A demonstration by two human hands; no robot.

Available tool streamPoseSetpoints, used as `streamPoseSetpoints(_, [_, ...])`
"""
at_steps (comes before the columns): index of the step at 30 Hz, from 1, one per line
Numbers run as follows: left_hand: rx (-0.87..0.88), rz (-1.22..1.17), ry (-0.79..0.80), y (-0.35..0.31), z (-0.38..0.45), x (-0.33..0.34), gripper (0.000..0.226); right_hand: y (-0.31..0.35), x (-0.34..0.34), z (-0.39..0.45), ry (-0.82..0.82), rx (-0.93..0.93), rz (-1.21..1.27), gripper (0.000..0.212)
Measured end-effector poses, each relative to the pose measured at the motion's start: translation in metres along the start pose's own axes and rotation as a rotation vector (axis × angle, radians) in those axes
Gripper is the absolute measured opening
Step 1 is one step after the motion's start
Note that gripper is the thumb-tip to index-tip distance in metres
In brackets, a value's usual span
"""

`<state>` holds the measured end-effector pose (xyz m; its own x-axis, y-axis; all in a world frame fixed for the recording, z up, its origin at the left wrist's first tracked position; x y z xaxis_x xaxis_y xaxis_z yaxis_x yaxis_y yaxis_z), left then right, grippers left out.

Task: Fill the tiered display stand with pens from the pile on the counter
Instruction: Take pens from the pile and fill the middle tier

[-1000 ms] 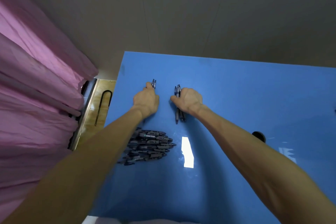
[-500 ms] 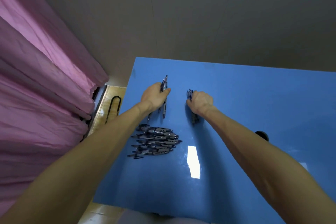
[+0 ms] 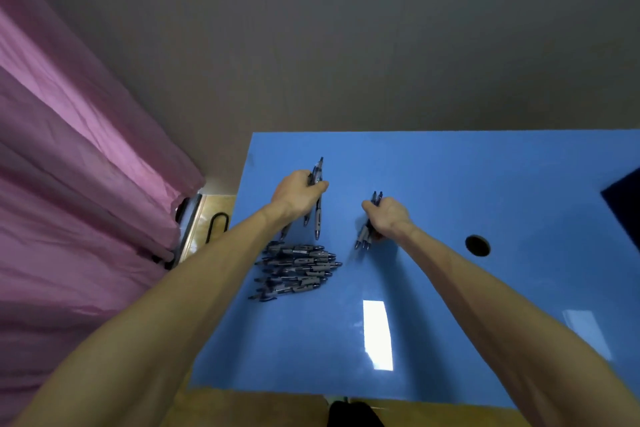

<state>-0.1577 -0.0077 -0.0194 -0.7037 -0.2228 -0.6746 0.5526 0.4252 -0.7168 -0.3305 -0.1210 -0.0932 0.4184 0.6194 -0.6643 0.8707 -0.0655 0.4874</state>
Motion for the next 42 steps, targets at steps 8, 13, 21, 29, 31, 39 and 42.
streamPoseSetpoints(8, [0.262,0.021,0.005,-0.099,-0.073,0.014,0.027,-0.04,-0.07,-0.113,-0.164,-0.122,0.279,0.035])
streamPoseSetpoints(13, [0.449,0.039,-0.041,-0.171,-0.148,0.031,0.028,-0.081,-0.141,-0.227,-0.468,-0.223,0.283,0.039])
streamPoseSetpoints(21, [0.659,0.007,0.016,-0.281,-0.271,0.088,0.028,-0.178,-0.214,-0.375,-0.759,-0.217,0.315,0.036])
streamPoseSetpoints(29, [0.772,0.074,0.016,-0.369,-0.332,0.155,0.034,-0.278,-0.268,-0.438,-0.812,-0.114,0.322,0.04])
streamPoseSetpoints(31, [0.764,0.082,0.01,-0.385,-0.333,0.174,0.035,-0.307,-0.282,-0.439,-0.797,-0.102,0.32,0.04])
streamPoseSetpoints(39, [0.689,0.129,-0.028,-0.456,-0.329,0.265,0.028,-0.427,-0.361,-0.419,-0.681,-0.129,0.402,0.021])
streamPoseSetpoints(42, [0.673,0.174,-0.048,-0.481,-0.323,0.287,0.03,-0.457,-0.395,-0.402,-0.658,-0.18,0.456,0.023])
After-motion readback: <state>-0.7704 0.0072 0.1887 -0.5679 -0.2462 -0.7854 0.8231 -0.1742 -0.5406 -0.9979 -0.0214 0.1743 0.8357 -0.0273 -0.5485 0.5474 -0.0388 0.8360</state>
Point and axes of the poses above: each hand's wrist, its own z-axis towards the middle knuckle, its own x-axis out of the palm, y = z × x, the point moved 5 cm from there along z, towards the middle knuckle, and after that the axes turned 10 degrees about x, right-handed, at the moved point
